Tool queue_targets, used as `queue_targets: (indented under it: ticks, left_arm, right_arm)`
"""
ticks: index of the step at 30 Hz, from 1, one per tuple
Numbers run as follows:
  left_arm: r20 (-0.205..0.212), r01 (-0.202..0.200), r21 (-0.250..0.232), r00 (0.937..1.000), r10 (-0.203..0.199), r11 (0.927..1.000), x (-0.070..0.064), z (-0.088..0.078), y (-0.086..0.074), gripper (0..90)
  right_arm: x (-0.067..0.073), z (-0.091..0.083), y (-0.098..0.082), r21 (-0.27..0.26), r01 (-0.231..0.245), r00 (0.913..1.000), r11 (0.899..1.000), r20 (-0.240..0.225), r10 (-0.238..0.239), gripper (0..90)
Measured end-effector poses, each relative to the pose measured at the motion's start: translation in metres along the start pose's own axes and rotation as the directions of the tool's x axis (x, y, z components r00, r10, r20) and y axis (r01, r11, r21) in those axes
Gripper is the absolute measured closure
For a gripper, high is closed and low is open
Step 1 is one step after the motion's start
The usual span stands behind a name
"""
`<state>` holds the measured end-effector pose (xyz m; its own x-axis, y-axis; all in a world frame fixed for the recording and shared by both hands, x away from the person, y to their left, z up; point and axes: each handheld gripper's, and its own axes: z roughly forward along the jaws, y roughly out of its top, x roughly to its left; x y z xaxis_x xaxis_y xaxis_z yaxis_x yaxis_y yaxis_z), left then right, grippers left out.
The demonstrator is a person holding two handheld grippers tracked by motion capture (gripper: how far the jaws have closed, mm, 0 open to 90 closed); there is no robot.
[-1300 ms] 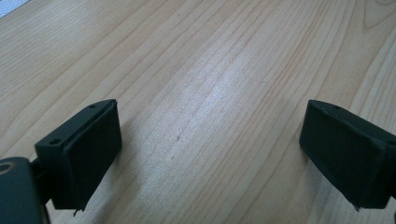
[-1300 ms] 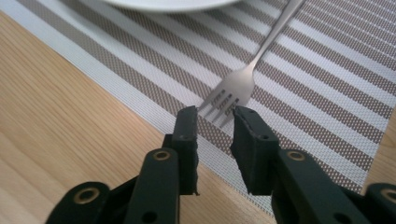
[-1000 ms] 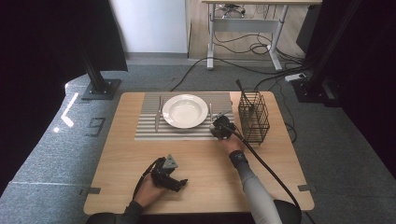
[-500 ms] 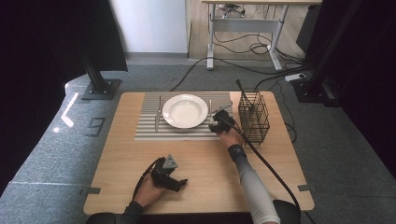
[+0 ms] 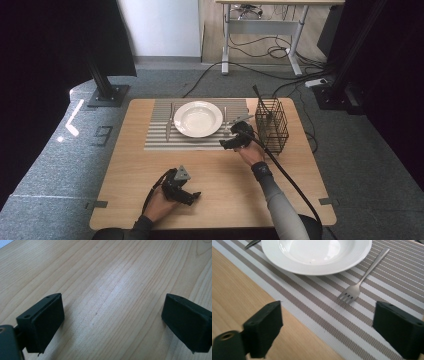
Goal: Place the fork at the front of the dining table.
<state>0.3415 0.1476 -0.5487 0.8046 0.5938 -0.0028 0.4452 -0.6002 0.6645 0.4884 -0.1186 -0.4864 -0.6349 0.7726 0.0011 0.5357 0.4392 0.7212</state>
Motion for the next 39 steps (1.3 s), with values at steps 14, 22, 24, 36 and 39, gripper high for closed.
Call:
queue_targets:
  ticks: [14,22,24,36,39]
  left_arm:
    - [-0.003,0.007,0.004,1.0000,-0.007,1.0000,0.000,0.000,0.000,2.4]
    - [-0.006,0.011,0.005,0.9999,-0.011,0.9999,0.000,0.000,0.000,2.3]
    - [-0.006,0.011,0.006,0.9999,-0.011,0.9999,0.000,0.000,0.000,2.3]
    - [-0.010,0.016,0.003,0.9998,-0.016,0.9999,-0.001,0.000,0.000,2.2]
    - [-0.011,0.016,0.002,0.9998,-0.016,0.9999,-0.001,0.000,0.000,2.2]
  right_arm:
    - [0.024,-0.051,-0.023,-0.048,0.056,0.9984,0.997,0.008,-0.056,0.1]
    - [0.027,-0.073,-0.038,-0.064,0.064,0.9978,0.996,0.024,-0.062,0.0]
    - [0.027,-0.078,-0.043,-0.067,0.067,0.9973,0.995,0.033,-0.065,0.0]
    - [0.015,-0.089,-0.090,-0.061,0.027,0.9972,0.998,0.072,-0.023,0.0]
    - [0.011,-0.088,-0.102,-0.060,0.011,0.9964,0.998,0.085,-0.006,0.0]
